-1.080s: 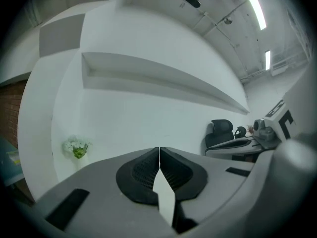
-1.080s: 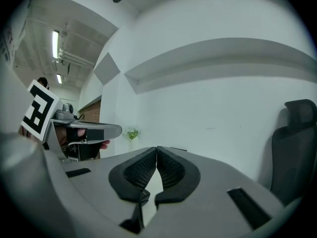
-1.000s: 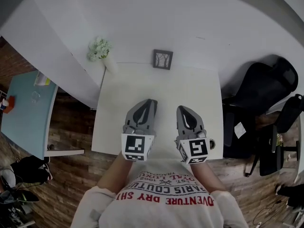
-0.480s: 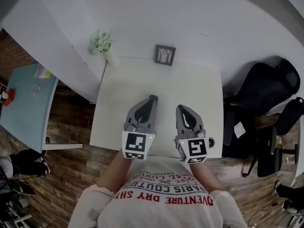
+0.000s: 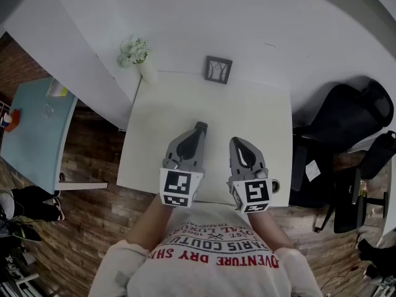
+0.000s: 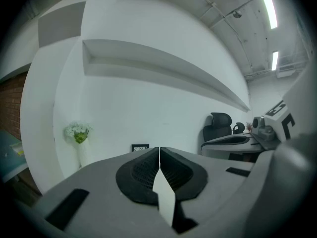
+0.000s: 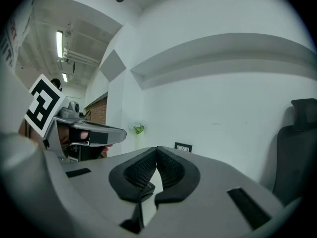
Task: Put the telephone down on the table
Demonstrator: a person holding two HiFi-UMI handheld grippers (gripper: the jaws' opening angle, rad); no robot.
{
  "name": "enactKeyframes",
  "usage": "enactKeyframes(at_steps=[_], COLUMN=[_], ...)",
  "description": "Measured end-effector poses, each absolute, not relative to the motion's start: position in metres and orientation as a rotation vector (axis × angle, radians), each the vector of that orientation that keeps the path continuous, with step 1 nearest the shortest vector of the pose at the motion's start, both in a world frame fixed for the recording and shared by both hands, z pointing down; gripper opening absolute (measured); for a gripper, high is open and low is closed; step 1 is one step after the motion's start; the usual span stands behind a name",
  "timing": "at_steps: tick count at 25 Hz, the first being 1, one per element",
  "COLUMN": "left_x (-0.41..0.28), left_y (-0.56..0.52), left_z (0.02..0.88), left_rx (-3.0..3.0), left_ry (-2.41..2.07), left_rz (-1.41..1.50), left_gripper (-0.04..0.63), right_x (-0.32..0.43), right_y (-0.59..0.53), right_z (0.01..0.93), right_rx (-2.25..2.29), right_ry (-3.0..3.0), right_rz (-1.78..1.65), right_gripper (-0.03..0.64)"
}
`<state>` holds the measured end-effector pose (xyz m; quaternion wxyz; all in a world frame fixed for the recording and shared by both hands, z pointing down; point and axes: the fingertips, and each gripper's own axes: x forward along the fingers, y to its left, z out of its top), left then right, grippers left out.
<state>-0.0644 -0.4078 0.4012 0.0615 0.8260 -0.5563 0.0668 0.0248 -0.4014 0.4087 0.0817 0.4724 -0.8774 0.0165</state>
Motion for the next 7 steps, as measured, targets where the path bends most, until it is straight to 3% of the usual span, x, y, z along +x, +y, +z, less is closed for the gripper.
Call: enactKeyframes(at_steps=[7], left_x=[-0.0680], left_y=[-0.4104], left_z=[0.4079], left_rx=[2.465], left_ry=[-1.690], left_rz=[0.232], left_gripper=[0.025], right_x=[0.0266], right_y=[-0.4058], right_z=[0.4103], right_rx=[1.436], right_ry=[-2.615], right_rz=[0.066], right_gripper=[0.025])
